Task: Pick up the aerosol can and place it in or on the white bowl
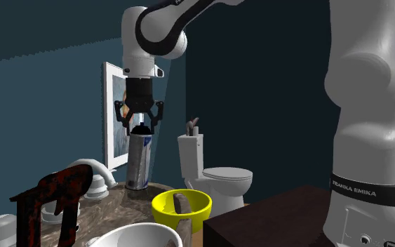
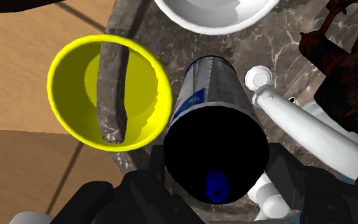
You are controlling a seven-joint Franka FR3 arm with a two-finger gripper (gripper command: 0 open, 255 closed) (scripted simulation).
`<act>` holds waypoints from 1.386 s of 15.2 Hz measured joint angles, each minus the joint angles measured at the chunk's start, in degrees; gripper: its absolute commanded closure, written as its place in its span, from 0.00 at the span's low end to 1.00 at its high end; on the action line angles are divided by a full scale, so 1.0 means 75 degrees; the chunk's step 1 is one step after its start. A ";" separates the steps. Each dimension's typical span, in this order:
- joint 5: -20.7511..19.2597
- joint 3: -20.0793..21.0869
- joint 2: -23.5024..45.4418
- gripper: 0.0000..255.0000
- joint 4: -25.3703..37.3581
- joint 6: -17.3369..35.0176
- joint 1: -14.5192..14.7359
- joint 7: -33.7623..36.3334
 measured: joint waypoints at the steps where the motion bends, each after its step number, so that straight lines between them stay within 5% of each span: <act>1: 0.0122 0.0082 -0.0188 1.00 -0.0163 -0.0005 0.0065 0.0080; 13: 0.1655 0.0897 -0.2128 1.00 -0.0854 -0.0984 0.1046 0.0837; 21: 0.1341 0.1094 -0.1744 1.00 -0.1291 -0.0283 0.0993 0.1235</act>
